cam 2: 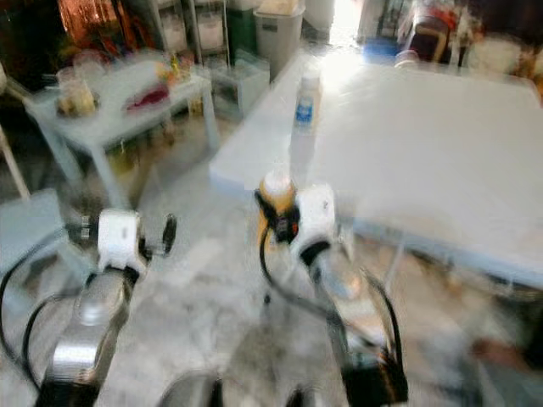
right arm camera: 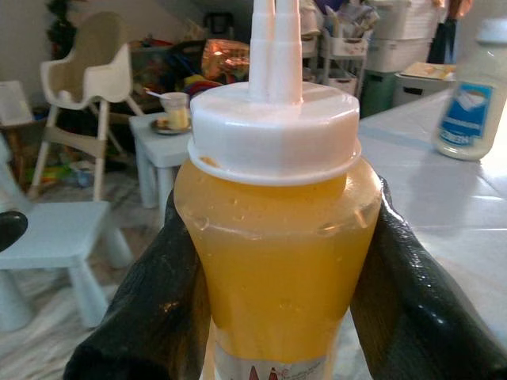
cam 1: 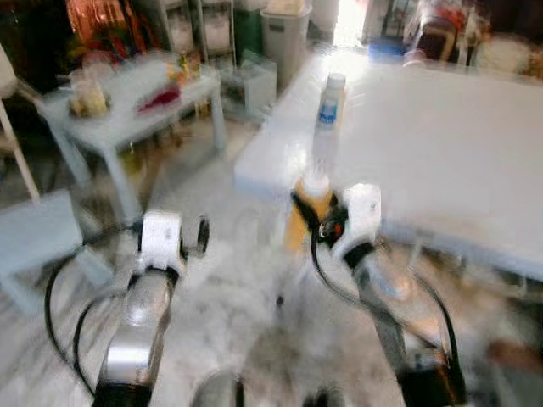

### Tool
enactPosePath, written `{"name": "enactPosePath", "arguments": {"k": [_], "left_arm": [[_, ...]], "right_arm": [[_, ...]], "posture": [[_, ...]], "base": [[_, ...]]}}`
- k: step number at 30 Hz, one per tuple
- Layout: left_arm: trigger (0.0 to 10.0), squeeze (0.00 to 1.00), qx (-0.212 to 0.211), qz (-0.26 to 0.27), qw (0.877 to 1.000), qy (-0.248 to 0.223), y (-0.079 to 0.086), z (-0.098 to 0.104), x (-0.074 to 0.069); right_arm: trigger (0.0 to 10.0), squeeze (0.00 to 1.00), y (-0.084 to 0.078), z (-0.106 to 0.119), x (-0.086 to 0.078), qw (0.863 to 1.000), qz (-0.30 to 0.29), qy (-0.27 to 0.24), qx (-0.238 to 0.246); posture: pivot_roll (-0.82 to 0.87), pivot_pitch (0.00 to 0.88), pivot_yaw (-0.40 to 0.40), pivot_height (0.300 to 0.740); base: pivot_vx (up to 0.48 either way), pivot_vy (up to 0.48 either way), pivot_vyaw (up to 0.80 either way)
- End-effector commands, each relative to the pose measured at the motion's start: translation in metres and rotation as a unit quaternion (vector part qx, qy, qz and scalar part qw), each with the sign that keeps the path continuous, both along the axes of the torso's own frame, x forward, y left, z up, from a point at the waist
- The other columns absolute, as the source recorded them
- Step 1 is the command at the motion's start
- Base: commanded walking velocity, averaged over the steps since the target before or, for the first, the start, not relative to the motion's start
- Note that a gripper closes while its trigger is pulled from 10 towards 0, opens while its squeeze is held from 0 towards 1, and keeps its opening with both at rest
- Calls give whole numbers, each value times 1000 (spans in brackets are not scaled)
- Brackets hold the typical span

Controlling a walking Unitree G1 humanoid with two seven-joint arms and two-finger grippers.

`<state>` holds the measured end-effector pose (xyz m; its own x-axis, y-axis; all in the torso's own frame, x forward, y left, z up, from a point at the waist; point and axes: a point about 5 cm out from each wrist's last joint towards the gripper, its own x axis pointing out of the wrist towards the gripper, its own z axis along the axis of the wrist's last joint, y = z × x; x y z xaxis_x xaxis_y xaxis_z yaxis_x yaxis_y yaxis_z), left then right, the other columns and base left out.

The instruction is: Restocking fridge

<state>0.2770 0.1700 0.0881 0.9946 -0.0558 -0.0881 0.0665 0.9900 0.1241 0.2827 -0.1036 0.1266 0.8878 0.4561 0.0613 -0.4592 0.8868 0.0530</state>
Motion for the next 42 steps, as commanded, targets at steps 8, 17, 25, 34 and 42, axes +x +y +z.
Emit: {"name": "enactPosePath", "arguments": {"k": [8,17,25,34,42], "left_arm": [[10000,0,5,-8,1000,-1,0,-2,-4],[10000,0,6,-8,1000,-2,0,-3,-4],[10000,0,22,-12,1000,3,7,-8,-6],[10000,0,66,-1,997,38,30,-28,-19],[10000,0,56,17,997,58,42,-45,-45]], "right_arm": [[10000,0,3,13,-1,999,9,-28,17],[10000,0,2,13,-1,999,9,-28,17],[10000,0,-1,9,-2,1000,-1,-23,15],[10000,0,-23,-18,-11,997,-50,-15,-53],[10000,0,-45,-29,-19,991,-121,-5,-58]], "posture": [[11,0,20,740],[11,0,20,740],[17,0,12,740],[4,0,13,740],[0,0,9,740]], "base": [[-118,0,794],[0,0,794],[0,0,794],[0,-60,794],[0,0,794]]}}
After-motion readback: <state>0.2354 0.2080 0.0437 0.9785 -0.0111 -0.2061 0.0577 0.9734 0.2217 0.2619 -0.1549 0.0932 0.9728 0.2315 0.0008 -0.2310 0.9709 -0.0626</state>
